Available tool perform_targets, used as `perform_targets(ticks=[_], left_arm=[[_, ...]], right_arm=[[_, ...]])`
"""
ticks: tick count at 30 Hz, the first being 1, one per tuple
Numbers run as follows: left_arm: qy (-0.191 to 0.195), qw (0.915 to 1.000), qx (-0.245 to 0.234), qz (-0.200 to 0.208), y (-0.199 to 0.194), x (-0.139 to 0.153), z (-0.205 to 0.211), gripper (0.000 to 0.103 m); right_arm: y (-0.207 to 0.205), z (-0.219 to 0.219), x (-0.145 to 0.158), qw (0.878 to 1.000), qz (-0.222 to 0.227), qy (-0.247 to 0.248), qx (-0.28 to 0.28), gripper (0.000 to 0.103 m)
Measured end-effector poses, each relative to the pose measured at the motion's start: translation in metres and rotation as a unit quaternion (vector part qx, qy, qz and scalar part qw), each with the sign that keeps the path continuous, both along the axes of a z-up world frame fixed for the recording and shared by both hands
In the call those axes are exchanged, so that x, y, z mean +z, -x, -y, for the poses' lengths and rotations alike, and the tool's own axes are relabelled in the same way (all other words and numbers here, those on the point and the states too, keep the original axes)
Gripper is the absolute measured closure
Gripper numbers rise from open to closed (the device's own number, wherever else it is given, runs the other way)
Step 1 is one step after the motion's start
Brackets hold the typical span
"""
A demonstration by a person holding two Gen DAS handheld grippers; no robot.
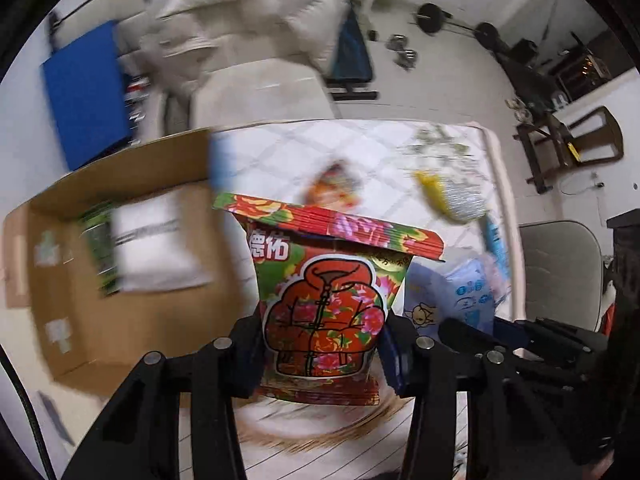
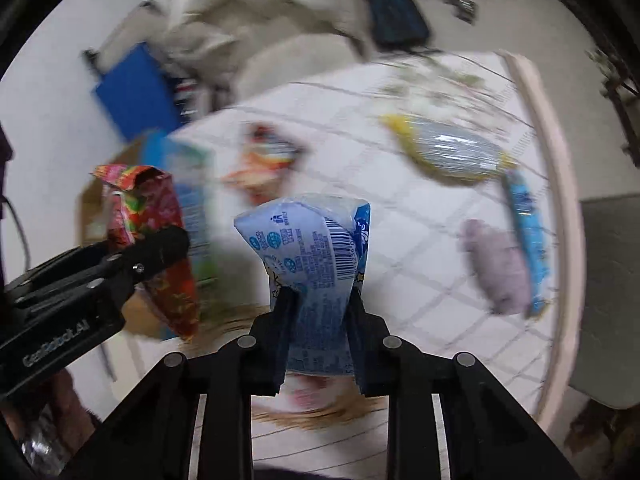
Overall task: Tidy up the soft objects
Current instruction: 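Lower the red bag into the box with the left gripper while the right drops the milk bag beside it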
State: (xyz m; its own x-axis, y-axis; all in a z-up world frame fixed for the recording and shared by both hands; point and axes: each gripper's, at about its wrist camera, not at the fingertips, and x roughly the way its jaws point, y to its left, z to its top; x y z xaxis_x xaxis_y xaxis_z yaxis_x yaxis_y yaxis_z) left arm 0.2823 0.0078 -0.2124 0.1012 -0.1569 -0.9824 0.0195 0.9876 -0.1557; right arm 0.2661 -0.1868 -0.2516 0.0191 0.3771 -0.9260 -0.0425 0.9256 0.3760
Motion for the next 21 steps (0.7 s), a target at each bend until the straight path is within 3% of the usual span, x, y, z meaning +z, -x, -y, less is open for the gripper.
perform_targets(ticks=[5, 11, 14, 21], left_arm=[[-0.047, 0.9961, 0.067, -0.032, 0.028, -0.006, -0.124, 0.059], [-0.049, 0.9858, 0.118, -0.109, 0.030, -0.060, -0.232, 0.059], [-0.042, 0.9830, 0.119, -0.133, 0.028, -0.079, -0.257, 0.059], [-0.035, 0.9766, 0.102, -0.186, 0.027, -0.120, -0.280, 0.059]], right_arm=[[0.023, -0.124, 0.015, 0.996, 0.004, -0.055, 0.063, 0.076], [0.030, -0.259, -0.021, 0.992, -0.031, -0.061, 0.102, 0.076], [0.029, -0.306, -0.041, 0.991, -0.043, -0.049, 0.114, 0.076], [0.025, -0.356, -0.074, 0.990, -0.056, -0.022, 0.130, 0.076]])
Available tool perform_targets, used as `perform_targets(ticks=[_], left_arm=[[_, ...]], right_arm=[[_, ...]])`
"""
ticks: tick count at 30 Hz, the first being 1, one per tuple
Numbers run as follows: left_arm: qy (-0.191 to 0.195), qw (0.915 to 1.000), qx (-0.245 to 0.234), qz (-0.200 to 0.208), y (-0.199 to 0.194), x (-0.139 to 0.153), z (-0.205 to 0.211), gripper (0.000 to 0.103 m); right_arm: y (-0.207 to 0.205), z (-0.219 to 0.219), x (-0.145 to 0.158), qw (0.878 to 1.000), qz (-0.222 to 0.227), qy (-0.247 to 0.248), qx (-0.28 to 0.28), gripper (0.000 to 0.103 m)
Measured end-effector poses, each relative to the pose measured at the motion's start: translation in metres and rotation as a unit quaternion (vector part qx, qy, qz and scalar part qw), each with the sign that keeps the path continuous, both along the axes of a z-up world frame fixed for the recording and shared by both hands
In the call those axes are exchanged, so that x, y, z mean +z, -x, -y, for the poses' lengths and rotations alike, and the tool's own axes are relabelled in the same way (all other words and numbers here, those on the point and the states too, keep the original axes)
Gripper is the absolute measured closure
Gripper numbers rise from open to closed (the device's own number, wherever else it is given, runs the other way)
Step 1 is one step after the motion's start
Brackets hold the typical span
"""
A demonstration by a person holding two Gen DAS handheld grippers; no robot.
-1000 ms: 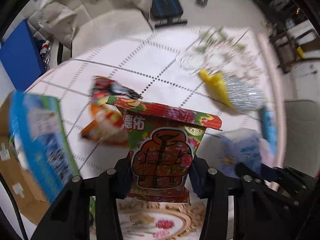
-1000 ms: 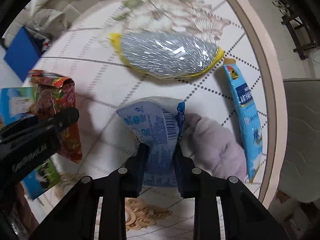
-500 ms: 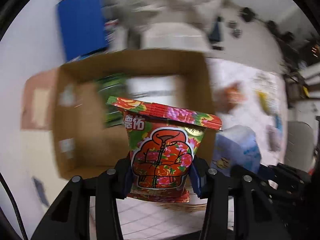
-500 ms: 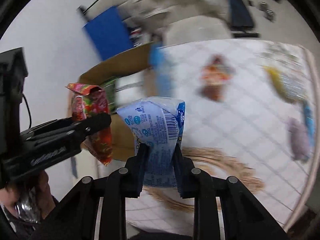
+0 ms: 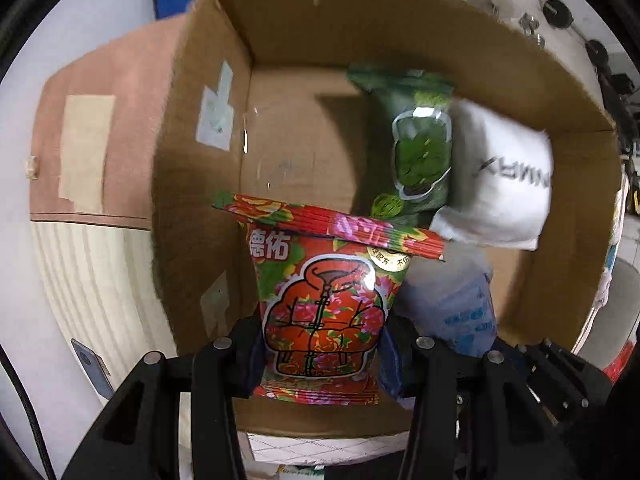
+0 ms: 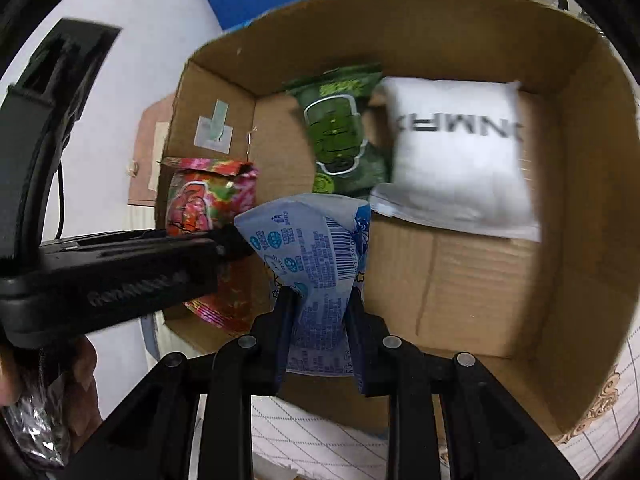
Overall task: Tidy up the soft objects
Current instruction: 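Lower the red bag into the box with the left gripper while the right drops the milk bag beside it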
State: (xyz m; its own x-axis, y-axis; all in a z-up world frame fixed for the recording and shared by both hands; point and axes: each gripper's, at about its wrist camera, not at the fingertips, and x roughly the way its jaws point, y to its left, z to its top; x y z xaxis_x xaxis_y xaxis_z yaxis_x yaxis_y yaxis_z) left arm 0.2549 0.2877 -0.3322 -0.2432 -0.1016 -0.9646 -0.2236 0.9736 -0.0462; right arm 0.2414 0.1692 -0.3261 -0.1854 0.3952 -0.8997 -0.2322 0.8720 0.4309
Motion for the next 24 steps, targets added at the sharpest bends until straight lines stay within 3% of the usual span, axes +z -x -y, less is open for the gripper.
perform_targets(ticks=[2, 4, 5, 6, 7, 13, 20, 21, 22, 24], left_arm=[[0.004, 0.9998, -0.004, -0.020, 0.003, -0.010, 0.000, 0.059], [0.018, 0.9995, 0.011, -0.025, 0.007, -0.015, -0.003, 0.054], [0.026, 0.9990, 0.017, -0.032, 0.009, -0.017, -0.004, 0.053], [0.028, 0.9988, 0.018, -0.036, 0.010, -0.018, -0.004, 0.053], [0.028, 0.9988, 0.018, -0.037, 0.011, -0.018, -0.004, 0.053], [0.014, 0.9998, 0.002, -0.013, 0.018, -0.001, 0.010, 0.053], [0.005, 0.9995, -0.003, 0.032, 0.032, 0.029, 0.020, 0.052], [0.000, 0.9990, -0.002, 0.044, 0.034, 0.036, 0.022, 0.049], [-0.004, 0.9986, -0.002, 0.054, 0.034, 0.041, 0.023, 0.034], [-0.017, 0.9963, -0.002, 0.085, 0.041, 0.058, 0.025, 0.018]], right_arm=[[0.003, -0.006, -0.006, 1.000, -0.005, 0.011, 0.008, 0.074], [0.003, -0.013, -0.014, 1.000, -0.014, 0.020, 0.012, 0.064], [0.003, -0.013, -0.017, 1.000, -0.019, 0.018, 0.012, 0.055], [0.003, -0.013, -0.020, 0.999, -0.026, 0.017, 0.010, 0.034], [0.003, -0.012, -0.022, 0.999, -0.028, 0.018, 0.010, 0.026], [0.002, -0.001, -0.011, 0.999, -0.014, 0.047, 0.013, 0.026], [0.007, 0.030, 0.029, 0.997, 0.028, 0.076, 0.010, 0.018], [0.008, 0.035, 0.034, 0.996, 0.034, 0.085, 0.017, 0.009], [0.007, 0.038, 0.039, 0.995, 0.043, 0.089, 0.018, 0.004], [0.012, 0.046, 0.051, 0.994, 0.058, 0.090, 0.018, 0.002]])
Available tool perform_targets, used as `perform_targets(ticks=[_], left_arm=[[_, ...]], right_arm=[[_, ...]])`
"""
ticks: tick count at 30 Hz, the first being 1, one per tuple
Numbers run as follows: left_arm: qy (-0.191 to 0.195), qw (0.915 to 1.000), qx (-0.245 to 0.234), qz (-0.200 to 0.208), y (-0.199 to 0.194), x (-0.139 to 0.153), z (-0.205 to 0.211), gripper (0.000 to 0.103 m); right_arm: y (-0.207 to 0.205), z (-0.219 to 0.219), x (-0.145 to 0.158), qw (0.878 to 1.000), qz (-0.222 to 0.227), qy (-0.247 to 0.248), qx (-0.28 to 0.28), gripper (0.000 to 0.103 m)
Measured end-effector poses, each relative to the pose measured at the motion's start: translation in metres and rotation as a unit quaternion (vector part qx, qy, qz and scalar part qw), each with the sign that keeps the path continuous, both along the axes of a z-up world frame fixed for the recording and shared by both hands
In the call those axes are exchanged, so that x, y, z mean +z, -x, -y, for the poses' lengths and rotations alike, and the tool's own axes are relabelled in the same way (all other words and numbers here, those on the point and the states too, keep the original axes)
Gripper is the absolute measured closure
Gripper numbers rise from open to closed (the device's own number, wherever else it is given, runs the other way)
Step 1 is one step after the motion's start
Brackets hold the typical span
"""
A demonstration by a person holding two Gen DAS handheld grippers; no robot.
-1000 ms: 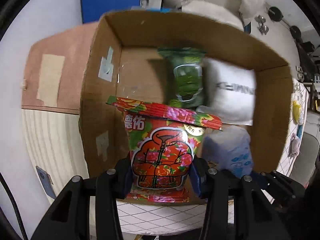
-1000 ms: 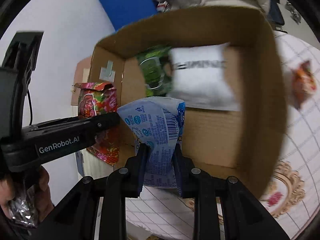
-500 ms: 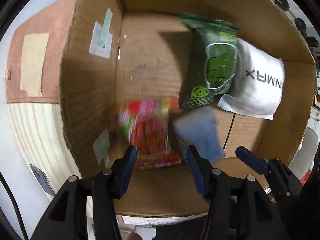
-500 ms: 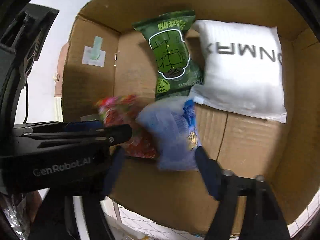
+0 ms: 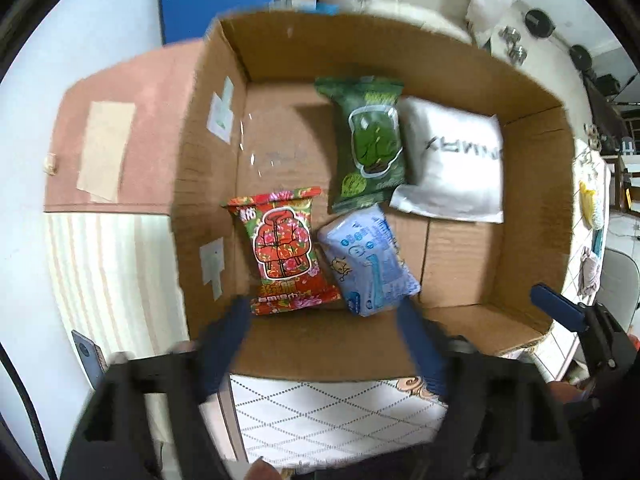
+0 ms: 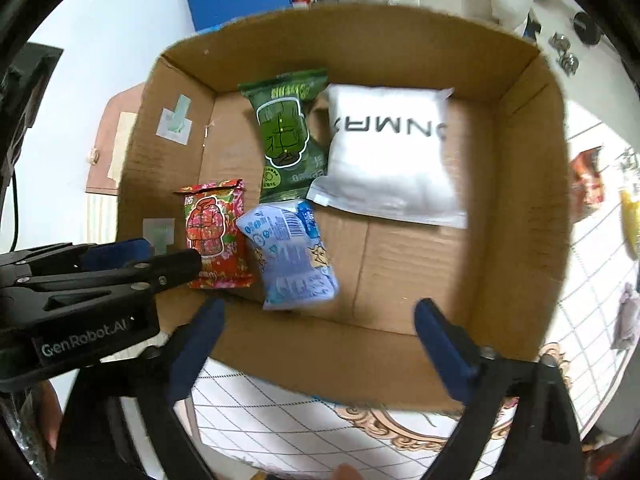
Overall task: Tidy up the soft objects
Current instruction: 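Lower the red bag into the box with the left gripper while the right drops the milk bag beside it, then grasp the orange panda snack bag with the left gripper while the right gripper grasps the lilac cloth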
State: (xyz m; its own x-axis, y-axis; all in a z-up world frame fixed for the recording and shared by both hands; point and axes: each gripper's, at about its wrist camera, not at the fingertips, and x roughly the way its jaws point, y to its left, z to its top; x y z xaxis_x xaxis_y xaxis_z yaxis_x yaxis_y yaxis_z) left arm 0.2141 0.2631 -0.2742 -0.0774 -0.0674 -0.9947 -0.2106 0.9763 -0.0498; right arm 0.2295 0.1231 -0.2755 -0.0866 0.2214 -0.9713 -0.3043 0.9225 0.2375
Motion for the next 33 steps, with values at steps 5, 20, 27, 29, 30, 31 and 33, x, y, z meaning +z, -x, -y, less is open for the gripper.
perform_targets(ticks=[5, 20, 27, 29, 30, 31, 33], left_arm=[[-0.042, 0.9971, 0.006, 0.064, 0.021, 0.037, 0.006, 0.005], [-0.062, 0.9827, 0.012, 0.174, 0.087, 0.118, 0.038, 0.001], [-0.067, 0.9777, -0.010, 0.199, 0.076, 0.146, 0.080, 0.001], [-0.074, 0.9757, -0.023, 0.205, 0.066, 0.150, 0.098, 0.001], [-0.071, 0.9759, -0.033, 0.204, 0.057, 0.149, 0.111, 0.001], [-0.067, 0.9766, -0.039, 0.201, 0.051, 0.147, 0.120, 0.001], [-0.058, 0.9777, -0.062, 0.192, 0.030, 0.139, 0.147, 0.001]], right_arm=[[0.018, 0.015, 0.020, 0.999, 0.046, 0.011, -0.003, 0.000], [0.082, 0.064, 0.100, 0.992, 0.124, -0.015, -0.018, 0.000], [0.087, 0.097, 0.116, 0.991, 0.121, -0.050, -0.037, 0.000], [0.082, 0.123, 0.119, 0.990, 0.120, -0.051, -0.059, 0.000], [0.079, 0.137, 0.119, 0.989, 0.120, -0.048, -0.070, 0.000], [0.073, 0.158, 0.117, 0.988, 0.121, -0.039, -0.086, 0.000], [0.064, 0.195, 0.114, 0.985, 0.125, -0.016, -0.115, 0.000]])
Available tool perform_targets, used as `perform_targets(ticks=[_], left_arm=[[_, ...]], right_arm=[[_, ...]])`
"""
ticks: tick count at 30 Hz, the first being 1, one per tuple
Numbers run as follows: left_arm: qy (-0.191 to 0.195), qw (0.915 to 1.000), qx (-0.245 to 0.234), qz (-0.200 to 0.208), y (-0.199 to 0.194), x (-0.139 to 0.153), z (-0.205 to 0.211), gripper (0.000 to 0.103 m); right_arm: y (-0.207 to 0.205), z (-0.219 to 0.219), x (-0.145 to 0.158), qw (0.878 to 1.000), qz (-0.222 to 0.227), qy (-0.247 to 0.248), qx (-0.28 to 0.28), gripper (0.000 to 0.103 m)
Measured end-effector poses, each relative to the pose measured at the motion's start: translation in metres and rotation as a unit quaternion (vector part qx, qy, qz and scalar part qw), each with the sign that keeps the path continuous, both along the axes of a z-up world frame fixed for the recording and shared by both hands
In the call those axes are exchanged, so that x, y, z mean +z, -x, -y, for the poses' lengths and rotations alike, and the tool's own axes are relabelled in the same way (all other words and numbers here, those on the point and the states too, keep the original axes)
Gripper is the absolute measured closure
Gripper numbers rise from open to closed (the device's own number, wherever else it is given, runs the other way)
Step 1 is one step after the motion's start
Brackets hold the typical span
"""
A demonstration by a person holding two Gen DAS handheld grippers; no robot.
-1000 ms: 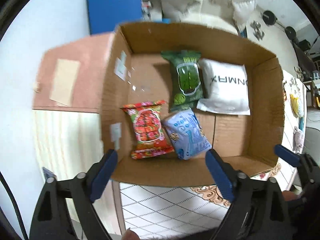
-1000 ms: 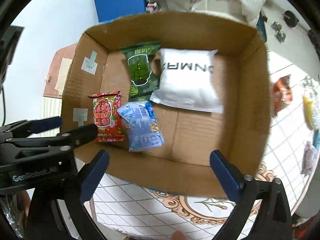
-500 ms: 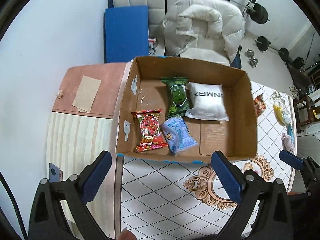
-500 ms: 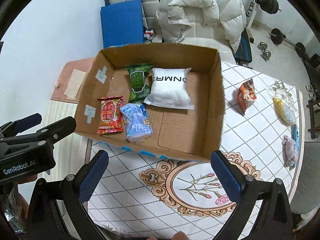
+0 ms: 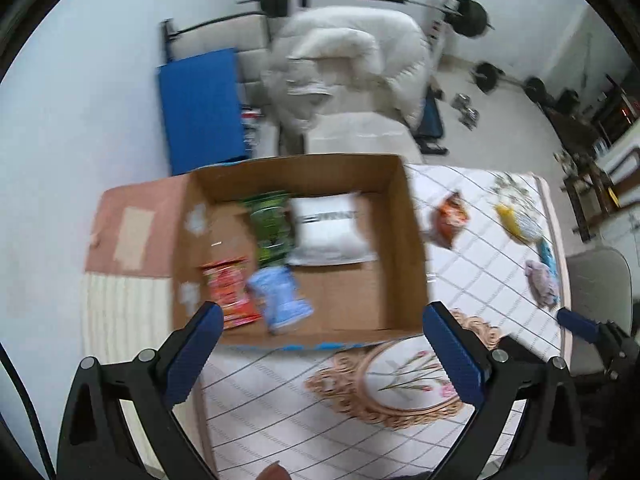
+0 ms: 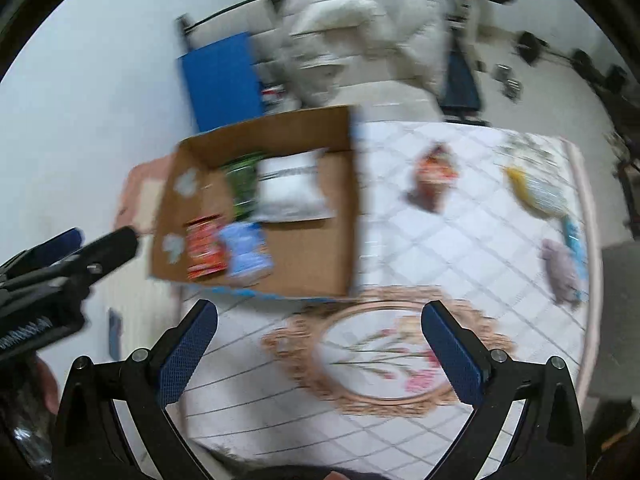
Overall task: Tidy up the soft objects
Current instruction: 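Grasp the orange panda snack bag with the left gripper while the right gripper grasps the lilac cloth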
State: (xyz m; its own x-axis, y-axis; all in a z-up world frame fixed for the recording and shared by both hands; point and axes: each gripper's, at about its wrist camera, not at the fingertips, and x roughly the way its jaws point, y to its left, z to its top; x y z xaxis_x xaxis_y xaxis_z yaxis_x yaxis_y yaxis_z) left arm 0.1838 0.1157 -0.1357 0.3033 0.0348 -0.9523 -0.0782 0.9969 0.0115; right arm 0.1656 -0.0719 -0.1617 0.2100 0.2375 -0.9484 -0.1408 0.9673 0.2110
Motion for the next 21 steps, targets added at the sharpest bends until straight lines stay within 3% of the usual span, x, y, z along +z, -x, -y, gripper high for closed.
perform_targets(ticks=[4, 7, 10, 14, 21], left_arm=[[-0.042, 0.9966, -0.070, -0.014, -0.048, -0.026, 0.067, 0.001], [-0.089, 0.9868, -0.130, -0.037, -0.090, -0.060, 0.122, 0.001], [-0.110, 0.9763, -0.173, -0.069, -0.123, -0.097, 0.162, 0.001], [-0.125, 0.9613, -0.209, -0.128, -0.162, -0.149, 0.199, 0.001], [-0.129, 0.9423, -0.227, -0.209, -0.195, -0.219, 0.230, 0.001]], right_arm=[[-0.028, 0.092, -0.025, 0.996, -0.017, 0.066, -0.064, 0.000], [-0.049, 0.150, -0.052, 0.989, -0.041, 0.109, -0.091, 0.000], [-0.066, 0.192, -0.077, 0.984, -0.059, 0.134, -0.098, 0.000], [-0.088, 0.226, -0.112, 0.982, -0.090, 0.135, -0.095, 0.000], [-0.118, 0.252, -0.173, 0.976, -0.143, 0.152, -0.060, 0.002]])
